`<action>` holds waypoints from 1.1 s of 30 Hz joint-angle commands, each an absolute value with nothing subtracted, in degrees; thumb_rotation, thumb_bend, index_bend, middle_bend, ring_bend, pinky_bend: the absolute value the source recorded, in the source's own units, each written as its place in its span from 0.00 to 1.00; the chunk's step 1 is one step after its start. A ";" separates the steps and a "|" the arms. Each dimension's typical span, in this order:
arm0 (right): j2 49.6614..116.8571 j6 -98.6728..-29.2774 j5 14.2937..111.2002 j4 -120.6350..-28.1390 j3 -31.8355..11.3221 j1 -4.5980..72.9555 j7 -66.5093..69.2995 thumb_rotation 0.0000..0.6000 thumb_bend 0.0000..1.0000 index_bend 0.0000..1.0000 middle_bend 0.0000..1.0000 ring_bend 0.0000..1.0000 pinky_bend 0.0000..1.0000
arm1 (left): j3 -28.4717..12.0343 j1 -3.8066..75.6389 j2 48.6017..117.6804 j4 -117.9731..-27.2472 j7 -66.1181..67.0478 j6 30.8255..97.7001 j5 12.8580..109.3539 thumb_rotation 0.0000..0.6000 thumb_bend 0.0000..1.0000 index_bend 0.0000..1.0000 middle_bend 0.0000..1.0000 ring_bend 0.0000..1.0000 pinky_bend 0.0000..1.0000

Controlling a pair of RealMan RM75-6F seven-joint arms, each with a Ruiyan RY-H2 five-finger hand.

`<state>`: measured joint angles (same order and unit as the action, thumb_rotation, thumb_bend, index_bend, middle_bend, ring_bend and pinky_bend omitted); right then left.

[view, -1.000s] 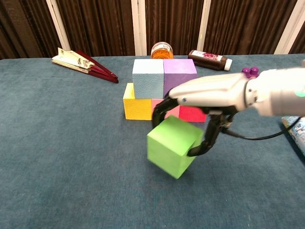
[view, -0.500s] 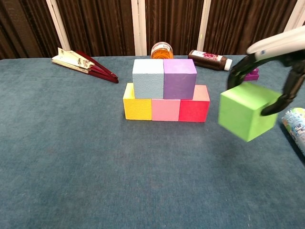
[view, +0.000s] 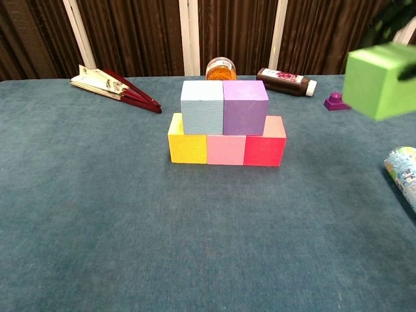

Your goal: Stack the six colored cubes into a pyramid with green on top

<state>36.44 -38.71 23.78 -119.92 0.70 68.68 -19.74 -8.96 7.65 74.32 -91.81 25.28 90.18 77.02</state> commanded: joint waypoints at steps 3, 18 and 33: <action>38.98 -43.96 14.48 -120.01 -1.80 75.04 -23.29 1.00 0.35 0.46 0.39 0.20 0.00 | -10.21 8.24 73.91 -92.57 27.95 87.33 72.34 1.00 0.31 0.15 0.08 0.00 0.00; 51.77 -59.47 -19.94 -117.17 -7.22 94.38 -41.55 1.00 0.35 0.46 0.39 0.21 0.00 | -11.08 9.07 74.35 -93.46 32.41 86.22 66.83 1.00 0.31 0.16 0.09 0.00 0.00; 65.98 -69.61 -30.78 -102.20 -19.08 96.70 -43.59 1.00 0.35 0.46 0.39 0.22 0.00 | -11.23 9.45 73.58 -93.87 31.66 85.65 65.13 1.00 0.31 0.14 0.10 0.00 0.00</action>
<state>65.16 -69.03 -30.80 -103.03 -18.03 97.24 -43.41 -11.23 9.43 73.59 -93.88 31.67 85.65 65.14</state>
